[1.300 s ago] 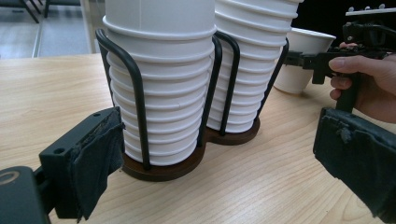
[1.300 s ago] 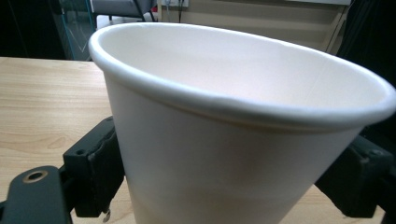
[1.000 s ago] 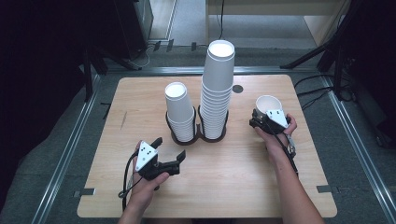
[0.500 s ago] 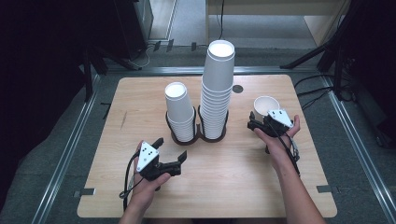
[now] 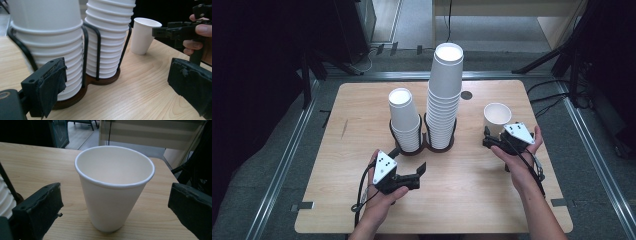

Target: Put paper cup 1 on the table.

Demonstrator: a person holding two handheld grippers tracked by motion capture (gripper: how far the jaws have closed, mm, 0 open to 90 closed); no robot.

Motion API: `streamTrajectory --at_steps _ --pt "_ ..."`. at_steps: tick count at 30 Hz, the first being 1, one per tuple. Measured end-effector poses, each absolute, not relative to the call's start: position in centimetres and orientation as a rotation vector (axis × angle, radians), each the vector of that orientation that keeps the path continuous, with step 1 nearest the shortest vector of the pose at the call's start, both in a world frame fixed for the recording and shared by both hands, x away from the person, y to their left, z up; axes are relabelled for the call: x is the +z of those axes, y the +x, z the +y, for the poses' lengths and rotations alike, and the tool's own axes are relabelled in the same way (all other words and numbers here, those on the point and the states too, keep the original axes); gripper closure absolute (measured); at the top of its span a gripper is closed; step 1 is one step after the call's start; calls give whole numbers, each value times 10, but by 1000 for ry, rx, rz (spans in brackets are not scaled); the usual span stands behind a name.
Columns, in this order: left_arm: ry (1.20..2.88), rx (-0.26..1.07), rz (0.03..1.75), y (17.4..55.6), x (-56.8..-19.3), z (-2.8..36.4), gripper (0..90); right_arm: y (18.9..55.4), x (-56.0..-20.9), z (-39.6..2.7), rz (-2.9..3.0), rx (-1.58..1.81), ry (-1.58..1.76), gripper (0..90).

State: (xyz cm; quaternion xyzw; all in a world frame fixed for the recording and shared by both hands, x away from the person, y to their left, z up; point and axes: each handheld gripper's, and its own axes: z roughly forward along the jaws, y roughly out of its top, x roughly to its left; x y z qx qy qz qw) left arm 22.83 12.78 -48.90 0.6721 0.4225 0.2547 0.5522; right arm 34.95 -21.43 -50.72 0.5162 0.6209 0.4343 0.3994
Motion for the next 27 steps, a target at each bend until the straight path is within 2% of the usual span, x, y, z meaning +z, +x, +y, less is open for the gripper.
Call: streamTrajectory --at_steps 14,27 --pt "1571 637 987 255 -461 102 14 323 -459 -219 1541 1235 1246 0" --pt "1569 691 971 280 -453 75 4 312 -409 -199 1568 1384 1142 0"
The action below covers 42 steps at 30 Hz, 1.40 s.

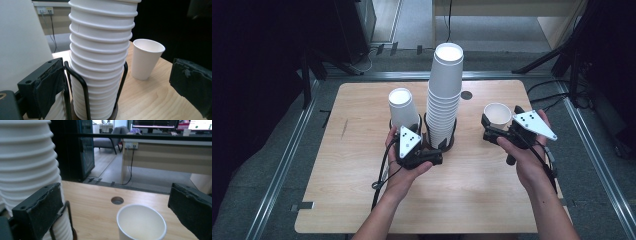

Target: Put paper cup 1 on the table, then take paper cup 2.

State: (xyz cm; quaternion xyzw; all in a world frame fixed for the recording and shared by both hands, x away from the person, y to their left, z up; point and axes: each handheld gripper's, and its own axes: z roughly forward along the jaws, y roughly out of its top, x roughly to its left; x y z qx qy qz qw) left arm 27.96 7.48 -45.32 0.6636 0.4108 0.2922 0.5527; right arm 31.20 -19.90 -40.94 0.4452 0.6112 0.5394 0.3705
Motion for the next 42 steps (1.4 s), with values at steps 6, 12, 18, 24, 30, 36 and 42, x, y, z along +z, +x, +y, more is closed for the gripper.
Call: streamTrajectory --at_steps 6,12,18,24,30,36,42 --pt "1568 725 982 289 -453 66 4 310 -385 -186 1568 1459 1102 0" --pt "1536 761 1011 295 -454 63 4 313 -369 -174 1569 1501 1094 0" --pt "1515 793 1014 299 -454 63 5 314 -359 -165 1567 1552 1073 0" --pt "1486 800 999 302 -452 58 5 314 -350 -153 1586 1591 1028 0" --pt "1486 811 975 306 -449 49 5 318 -342 -141 1605 1609 996 0" --pt "1464 826 986 311 -448 44 5 322 -338 -131 1629 1616 975 0" --pt "1466 840 986 316 -447 39 5 329 -336 -121 1667 1645 974 0"
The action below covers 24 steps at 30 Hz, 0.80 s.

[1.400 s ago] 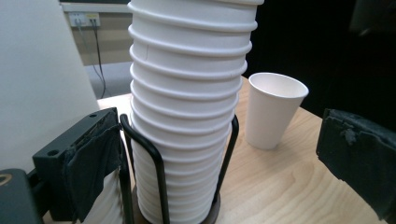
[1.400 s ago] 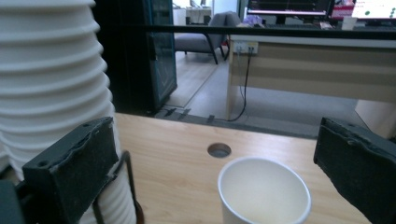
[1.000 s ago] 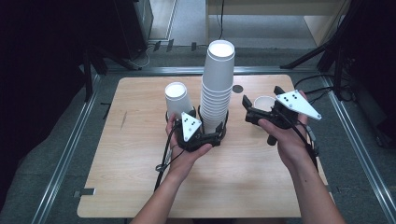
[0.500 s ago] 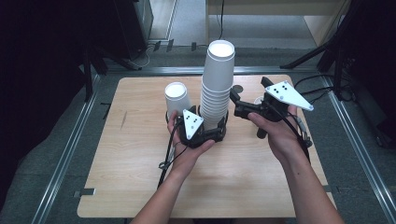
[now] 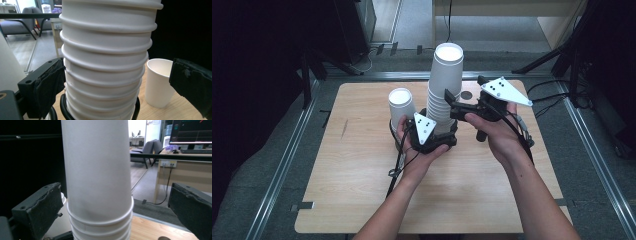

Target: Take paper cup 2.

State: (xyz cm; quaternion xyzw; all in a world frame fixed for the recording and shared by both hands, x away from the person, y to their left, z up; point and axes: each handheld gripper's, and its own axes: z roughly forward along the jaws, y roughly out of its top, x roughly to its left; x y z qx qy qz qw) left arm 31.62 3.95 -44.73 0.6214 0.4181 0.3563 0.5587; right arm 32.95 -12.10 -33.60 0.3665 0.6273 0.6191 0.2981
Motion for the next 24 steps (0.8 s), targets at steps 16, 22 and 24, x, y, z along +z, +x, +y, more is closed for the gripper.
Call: streamTrajectory --at_steps 16,22,24 --pt "1482 904 995 323 -449 35 5 361 -337 -103 1762 1694 956 0" --pt "1480 911 1004 325 -451 34 5 365 -343 -97 1776 1668 904 36" --pt "1480 911 1005 325 -451 33 5 367 -345 -96 1773 1671 915 51"
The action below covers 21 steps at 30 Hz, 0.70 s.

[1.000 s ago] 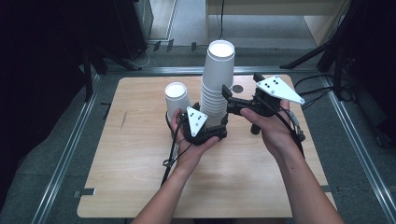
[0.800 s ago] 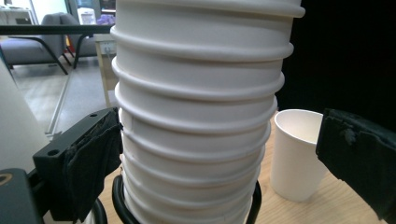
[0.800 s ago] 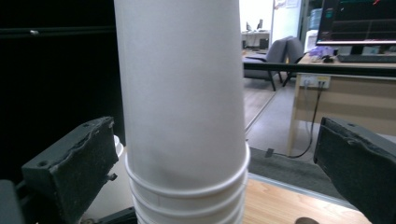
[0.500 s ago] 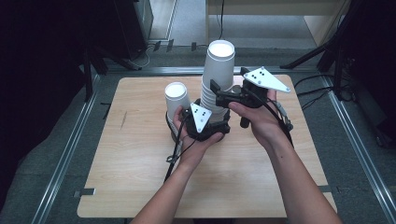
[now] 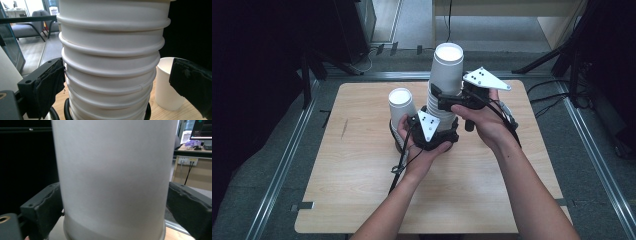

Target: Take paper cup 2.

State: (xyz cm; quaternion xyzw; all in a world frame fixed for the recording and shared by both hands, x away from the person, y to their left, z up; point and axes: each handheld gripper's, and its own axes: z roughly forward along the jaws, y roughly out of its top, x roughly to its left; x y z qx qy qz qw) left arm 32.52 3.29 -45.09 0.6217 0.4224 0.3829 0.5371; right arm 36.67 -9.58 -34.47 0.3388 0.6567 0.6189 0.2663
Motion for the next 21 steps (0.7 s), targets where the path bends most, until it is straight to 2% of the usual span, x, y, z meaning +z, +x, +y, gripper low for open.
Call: streamTrajectory --at_steps 13,16,21 --pt "1491 924 1006 325 -451 33 10 372 -348 -92 1751 1733 953 90" --pt "1485 929 1014 325 -450 34 46 371 -348 -91 1747 1729 954 99" --pt "1485 934 1013 326 -451 33 47 370 -347 -90 1739 1721 957 104"
